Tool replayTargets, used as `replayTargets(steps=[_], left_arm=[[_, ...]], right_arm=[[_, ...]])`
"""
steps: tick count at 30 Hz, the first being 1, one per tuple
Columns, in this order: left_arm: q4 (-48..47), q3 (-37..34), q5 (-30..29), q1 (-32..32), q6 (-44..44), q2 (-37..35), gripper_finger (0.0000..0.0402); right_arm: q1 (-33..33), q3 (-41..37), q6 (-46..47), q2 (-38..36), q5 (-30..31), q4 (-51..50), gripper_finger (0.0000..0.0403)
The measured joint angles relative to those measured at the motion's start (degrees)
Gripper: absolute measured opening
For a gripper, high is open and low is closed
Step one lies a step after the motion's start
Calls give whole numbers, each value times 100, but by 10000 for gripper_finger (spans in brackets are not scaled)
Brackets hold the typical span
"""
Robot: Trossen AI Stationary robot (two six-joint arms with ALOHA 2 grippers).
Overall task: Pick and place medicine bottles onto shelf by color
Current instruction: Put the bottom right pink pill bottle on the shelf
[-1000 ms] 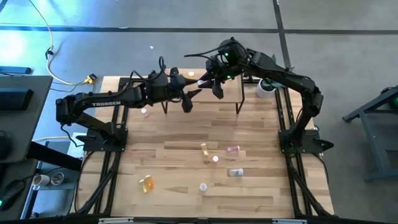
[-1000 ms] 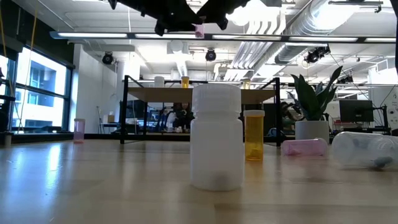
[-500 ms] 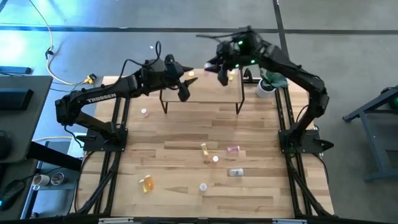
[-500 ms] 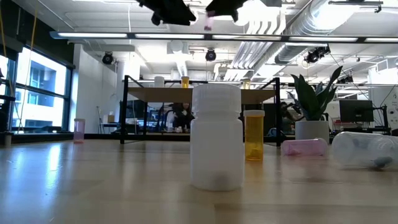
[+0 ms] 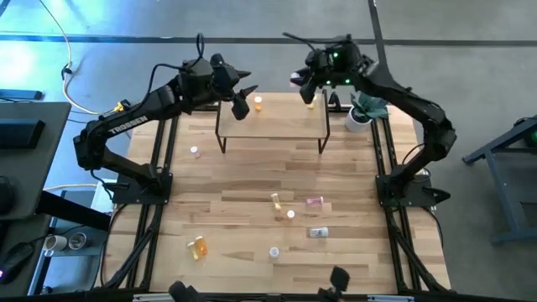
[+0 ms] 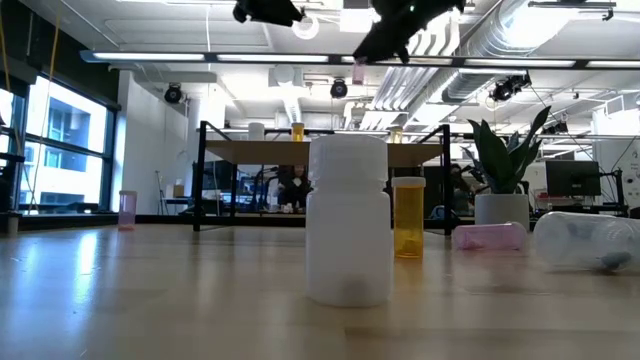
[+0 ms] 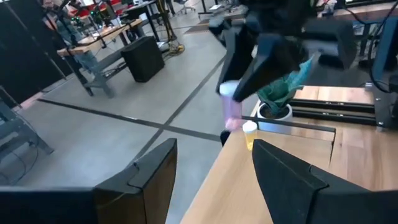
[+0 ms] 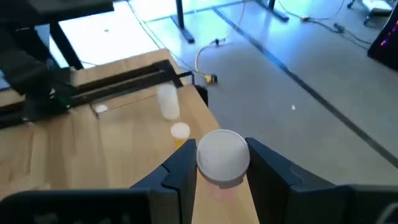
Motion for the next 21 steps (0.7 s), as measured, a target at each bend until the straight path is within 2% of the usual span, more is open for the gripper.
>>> replayTargets(steps=[4,8,11,21], left_arm=[[-41,56,74,166,-5,0,197],[-83,54,390,369,-105,2,197],[-79,55,595,508,-113,2,197],[-90,54,609,784,-115,2,197]], right_arm=[[10,-641,231,-13,-25,693,105],[58,-1028,234,21,-23,1105,105],[109,-1116,227,186,19,1186,105],[197,-1121,108,695,241,1148,105]])
